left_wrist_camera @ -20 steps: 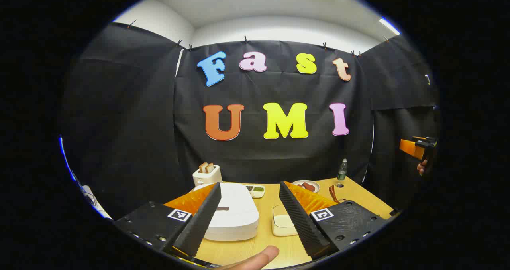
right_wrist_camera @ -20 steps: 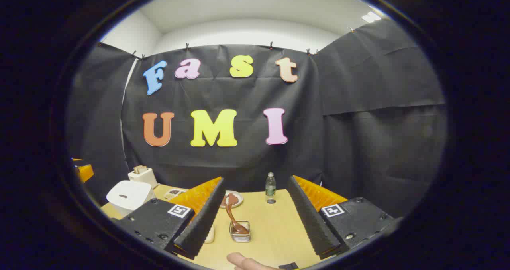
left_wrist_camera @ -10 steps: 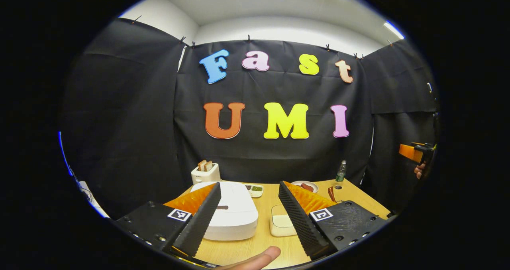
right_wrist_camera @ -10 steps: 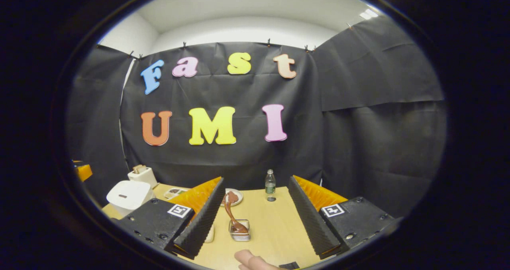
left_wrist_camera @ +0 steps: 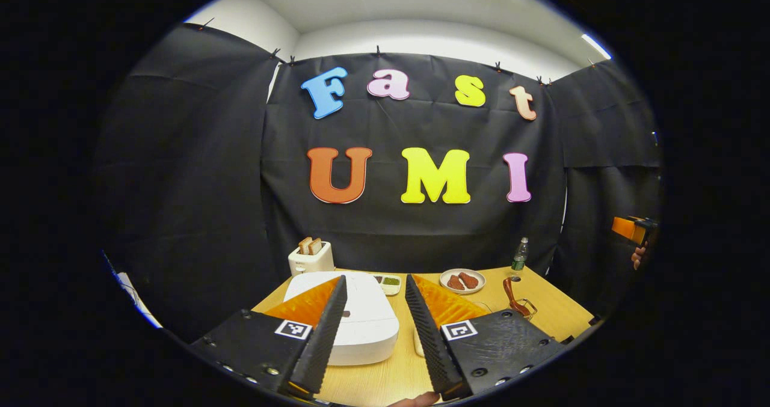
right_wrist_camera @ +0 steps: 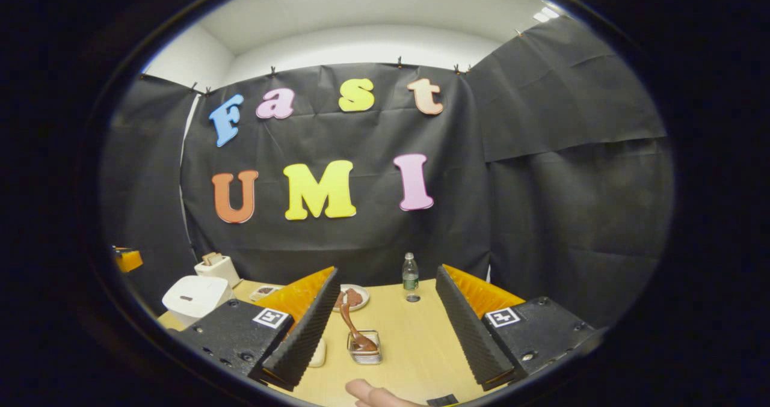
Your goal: Close the left gripper, press the button to open the rice cooker; take a wooden spoon from the chopstick holder with the right hand, scoop a spoonful of rice and pour it into the rice cooker, then put the wooden spoon back into the chopstick holder.
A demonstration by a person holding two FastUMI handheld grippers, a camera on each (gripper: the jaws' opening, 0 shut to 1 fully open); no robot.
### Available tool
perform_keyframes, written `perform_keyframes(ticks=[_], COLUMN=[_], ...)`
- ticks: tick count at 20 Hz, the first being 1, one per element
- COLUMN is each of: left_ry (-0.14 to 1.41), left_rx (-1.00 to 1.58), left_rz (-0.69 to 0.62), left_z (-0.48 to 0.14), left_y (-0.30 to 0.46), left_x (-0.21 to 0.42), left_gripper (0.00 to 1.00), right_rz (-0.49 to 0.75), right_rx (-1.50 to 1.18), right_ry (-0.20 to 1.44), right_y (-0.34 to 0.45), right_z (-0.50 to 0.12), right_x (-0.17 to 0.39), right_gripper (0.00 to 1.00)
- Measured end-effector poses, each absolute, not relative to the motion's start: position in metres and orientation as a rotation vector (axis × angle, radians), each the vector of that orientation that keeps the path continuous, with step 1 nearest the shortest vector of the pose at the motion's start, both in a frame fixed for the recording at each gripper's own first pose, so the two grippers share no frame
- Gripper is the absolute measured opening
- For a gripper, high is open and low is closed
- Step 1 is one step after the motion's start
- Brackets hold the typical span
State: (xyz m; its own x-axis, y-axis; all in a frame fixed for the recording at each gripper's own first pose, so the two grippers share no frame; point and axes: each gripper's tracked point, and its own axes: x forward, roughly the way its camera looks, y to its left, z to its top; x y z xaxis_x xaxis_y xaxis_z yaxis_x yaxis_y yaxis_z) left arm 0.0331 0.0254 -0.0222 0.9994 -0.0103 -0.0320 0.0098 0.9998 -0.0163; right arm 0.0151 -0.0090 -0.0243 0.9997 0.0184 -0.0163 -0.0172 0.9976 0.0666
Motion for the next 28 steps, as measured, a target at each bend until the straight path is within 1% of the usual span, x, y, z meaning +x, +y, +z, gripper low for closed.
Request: perform_keyframes(ticks=[1, 3, 5, 6, 7, 10, 14, 15, 16, 21, 23, 26, 28], left_ry=[0.044, 0.058, 0.090, 0.115, 0.129, 0.164, 0.187, 0.210, 0.222, 0.320, 0.353, 0.378, 0.383], left_rx=[-0.022, -0.013, -0.024, -0.027, -0.015, 0.046, 0.087, 0.091, 0.099, 0.071, 0.063, 0.047, 0.037], left_rz=[-0.005, 0.016, 0.050, 0.053, 0.057, 0.102, 0.126, 0.133, 0.141, 0.151, 0.165, 0.171, 0.189], left_z=[-0.027, -0.037, -0.046, -0.054, -0.060, -0.072, -0.084, -0.094, -0.096, -0.130, -0.140, -0.153, -0.160], left_y=[0.029, 0.037, 0.048, 0.049, 0.048, 0.062, 0.068, 0.067, 0.069, 0.072, 0.079, 0.084, 0.088], left_x=[0.039, 0.052, 0.061, 0.064, 0.068, 0.078, 0.095, 0.105, 0.101, 0.123, 0.131, 0.142, 0.148], left_gripper=[0.60, 0.60, 0.29, 0.24, 0.22, 0.22, 0.22, 0.00, 0.00, 0.00, 0.00, 0.00, 0.00], right_rz=[0.025, 0.046, 0.051, 0.056, 0.062, 0.070, 0.082, 0.085, 0.088, 0.115, 0.107, 0.081, 0.089], right_rx=[0.066, 0.059, 0.050, 0.047, 0.048, 0.048, 0.060, 0.058, 0.053, 0.028, 0.009, -0.036, -0.042], right_ry=[0.022, 0.029, 0.033, 0.036, 0.040, 0.062, 0.085, 0.085, 0.085, 0.109, 0.103, 0.083, 0.076], right_y=[-0.008, -0.006, -0.007, -0.008, -0.008, -0.010, -0.014, -0.014, -0.014, -0.009, -0.012, -0.017, -0.016], right_z=[-0.027, -0.035, -0.041, -0.048, -0.052, -0.067, -0.083, -0.085, -0.089, -0.108, -0.113, -0.119, -0.122], right_x=[0.016, 0.019, 0.023, 0.025, 0.026, 0.034, 0.045, 0.047, 0.050, 0.062, 0.068, 0.073, 0.073], right_gripper=[1.00, 1.00, 1.00, 1.00, 1.00, 1.00, 1.00, 1.00, 1.00, 1.00, 1.00, 1.00, 1.00])
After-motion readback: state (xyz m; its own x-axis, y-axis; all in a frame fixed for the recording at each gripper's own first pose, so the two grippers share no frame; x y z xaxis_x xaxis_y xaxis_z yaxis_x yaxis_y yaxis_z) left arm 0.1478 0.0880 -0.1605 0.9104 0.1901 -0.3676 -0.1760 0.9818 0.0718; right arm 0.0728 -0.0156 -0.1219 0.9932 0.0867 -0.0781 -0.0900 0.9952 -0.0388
